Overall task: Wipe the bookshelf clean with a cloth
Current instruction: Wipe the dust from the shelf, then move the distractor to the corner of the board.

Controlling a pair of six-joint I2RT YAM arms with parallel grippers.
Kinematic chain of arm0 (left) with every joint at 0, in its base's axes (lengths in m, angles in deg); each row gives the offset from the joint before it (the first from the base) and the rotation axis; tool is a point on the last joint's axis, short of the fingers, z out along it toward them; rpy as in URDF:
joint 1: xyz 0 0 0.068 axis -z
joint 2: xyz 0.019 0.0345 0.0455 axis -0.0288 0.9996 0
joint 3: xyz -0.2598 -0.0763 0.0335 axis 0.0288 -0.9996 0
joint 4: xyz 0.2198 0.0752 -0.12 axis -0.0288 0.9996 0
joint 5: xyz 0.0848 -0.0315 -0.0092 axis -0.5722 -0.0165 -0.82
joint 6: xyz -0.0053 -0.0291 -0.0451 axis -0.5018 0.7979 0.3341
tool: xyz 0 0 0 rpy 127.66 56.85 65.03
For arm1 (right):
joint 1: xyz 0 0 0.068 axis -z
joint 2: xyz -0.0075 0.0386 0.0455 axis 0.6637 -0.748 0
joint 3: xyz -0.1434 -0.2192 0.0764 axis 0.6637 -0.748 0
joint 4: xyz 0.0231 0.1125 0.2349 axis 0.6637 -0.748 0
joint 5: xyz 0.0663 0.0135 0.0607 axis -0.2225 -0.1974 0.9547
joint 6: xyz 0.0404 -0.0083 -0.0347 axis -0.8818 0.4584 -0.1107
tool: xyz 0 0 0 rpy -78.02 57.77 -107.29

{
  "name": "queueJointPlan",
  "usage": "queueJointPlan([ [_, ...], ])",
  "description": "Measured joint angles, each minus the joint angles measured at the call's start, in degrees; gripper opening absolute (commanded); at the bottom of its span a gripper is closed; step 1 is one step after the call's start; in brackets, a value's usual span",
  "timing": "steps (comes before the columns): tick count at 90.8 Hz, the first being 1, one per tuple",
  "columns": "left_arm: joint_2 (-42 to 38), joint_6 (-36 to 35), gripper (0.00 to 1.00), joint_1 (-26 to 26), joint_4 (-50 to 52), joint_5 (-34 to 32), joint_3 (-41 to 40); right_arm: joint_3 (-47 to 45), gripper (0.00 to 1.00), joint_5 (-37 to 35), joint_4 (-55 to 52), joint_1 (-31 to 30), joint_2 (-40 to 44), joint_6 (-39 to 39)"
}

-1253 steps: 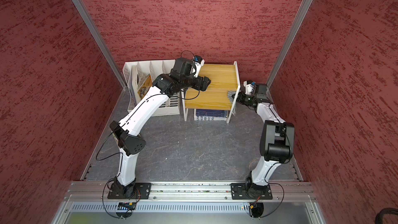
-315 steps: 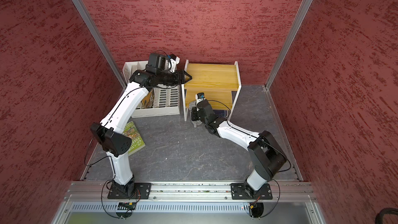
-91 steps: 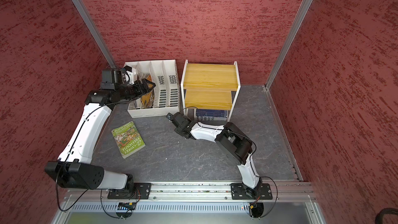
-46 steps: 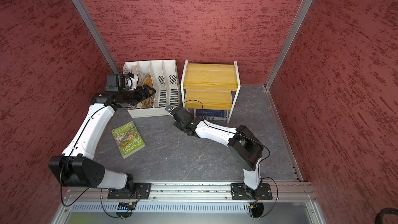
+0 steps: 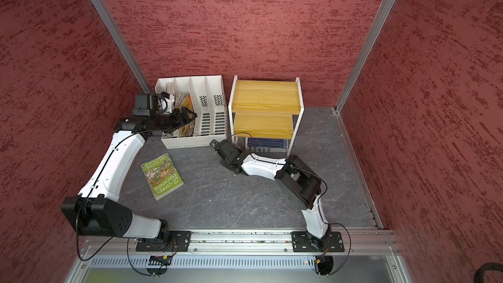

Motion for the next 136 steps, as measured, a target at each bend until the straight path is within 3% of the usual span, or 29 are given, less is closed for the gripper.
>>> queueJointPlan([
  [43,0.1,-1.3,0.84,2.7,0.6,-3.8,-0.1,-0.1,0.0,5.7,-1.9,0.0,1.5,-2.7],
  [80,7.9,-2.7,0.81,9.6,1.9,-9.3,3.0,-10.5,0.0,10.8,-9.1,-1.5,31.9,-8.4],
  [109,19.2,-3.8,0.77,14.5,2.4,-12.9,12.6,-24.2,0.0,2.4,-20.2,-1.6,48.2,-17.9],
  [124,28.7,-5.0,0.6,16.6,2.7,-13.6,20.0,-26.9,0.0,-0.9,-24.3,-1.6,52.3,-22.0],
  [136,35.7,-4.8,0.48,17.3,2.4,-10.1,24.5,-27.2,0.0,-3.0,-26.0,-1.6,53.7,-23.7],
])
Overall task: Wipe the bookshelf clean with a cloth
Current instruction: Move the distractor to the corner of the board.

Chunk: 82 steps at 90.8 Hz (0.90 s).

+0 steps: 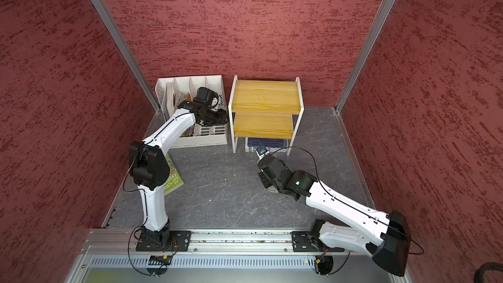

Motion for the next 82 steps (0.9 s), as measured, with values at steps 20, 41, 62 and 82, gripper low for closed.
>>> queueJointPlan([
  [20,5.8,1.6,0.46,0.0,-1.2,4.3,1.2,0.0,0.0,-1.5,-0.7,0.0,-0.1,-1.4],
  [41,8.4,1.7,0.46,0.0,-1.2,4.4,1.7,0.0,0.0,-1.9,-0.7,0.0,-1.0,-1.5],
  [62,8.5,2.1,0.46,-0.1,-2.2,4.2,0.8,0.0,0.0,-2.1,-0.6,0.0,-2.9,-1.4],
  [82,7.5,2.0,0.46,-0.5,-2.7,1.0,-2.8,1.2,0.0,-3.0,-0.7,0.0,-5.7,-1.2],
])
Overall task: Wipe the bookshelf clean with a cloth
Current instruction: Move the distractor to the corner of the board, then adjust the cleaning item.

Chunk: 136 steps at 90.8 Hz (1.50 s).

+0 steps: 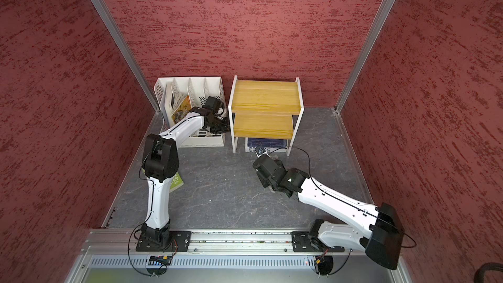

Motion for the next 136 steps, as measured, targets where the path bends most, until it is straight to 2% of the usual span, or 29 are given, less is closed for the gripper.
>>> queueJointPlan([
  [29,-3.3,-1.0,0.46,-3.8,1.5,-6.2,-8.8,1.3,0.0,1.9,2.0,0.0,-0.9,1.3],
  [46,-7.3,-1.0,0.47,-6.5,1.2,-7.2,-11.6,1.3,0.0,7.3,7.2,0.0,-0.9,1.5],
  [58,-12.7,-1.2,0.51,-7.3,-2.0,-5.0,-16.0,1.5,0.0,13.1,12.3,0.5,-1.0,1.4],
  [68,-20.8,-1.7,0.59,-7.3,-8.2,0.2,-23.1,3.2,0.01,18.7,16.4,0.8,-1.2,0.9],
  [82,-37.2,-0.7,0.81,-9.3,-22.4,12.7,-37.8,6.3,0.01,26.0,23.5,2.2,-1.2,-1.3],
  [90,-46.4,1.0,0.86,-12.1,-31.8,21.1,-45.3,6.7,0.01,31.4,28.7,4.1,-1.2,-4.0],
  [100,-54.1,3.8,0.9,-14.7,-42.1,31.0,-50.8,6.6,0.01,37.2,33.8,7.3,-1.1,-7.9],
  [117,-58.3,11.7,0.94,-11.4,-59.9,43.4,-55.2,6.6,0.01,46.2,42.1,13.9,-0.6,-15.2],
  [136,-58.8,15.6,0.95,-4.3,-72.5,47.7,-56.4,10.1,0.01,55.6,46.8,17.2,-3.1,-20.2],
])
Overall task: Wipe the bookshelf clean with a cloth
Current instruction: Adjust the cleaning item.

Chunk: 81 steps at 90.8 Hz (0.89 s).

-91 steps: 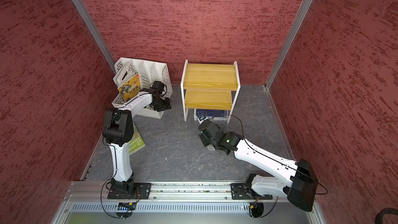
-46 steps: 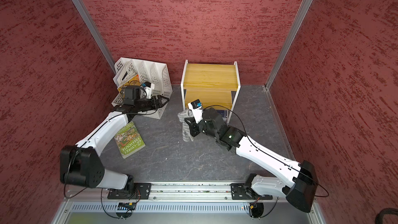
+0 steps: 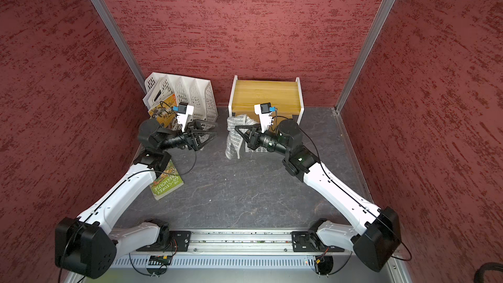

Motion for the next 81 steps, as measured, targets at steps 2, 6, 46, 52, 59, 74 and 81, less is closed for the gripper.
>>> queueJointPlan([
  [2,0.0,0.2,0.96,0.3,-0.6,0.2,0.1,0.5,0.01,0.6,0.3,0.0,-0.3,-0.2],
  [6,0.2,0.4,0.96,1.0,-1.7,0.4,0.4,1.4,0.02,1.8,0.8,0.0,-0.9,-0.9],
  [46,8.1,1.0,0.8,6.9,-3.1,2.4,7.3,3.7,0.1,5.9,4.6,0.0,-3.6,-6.4],
  [52,8.6,1.3,0.74,6.9,-2.5,2.8,7.7,3.5,0.11,5.2,5.6,0.2,-3.6,-7.5],
  [59,8.8,1.4,0.65,6.9,-2.0,3.3,8.0,2.9,0.12,4.7,7.1,0.7,-3.2,-8.8],
  [74,8.8,0.8,0.37,6.8,-0.7,4.0,8.4,2.7,0.19,4.6,8.7,1.7,-3.1,-10.8],
  [81,9.0,0.7,0.2,6.8,0.2,4.2,9.1,2.7,0.22,4.6,8.8,1.9,-3.1,-11.1],
])
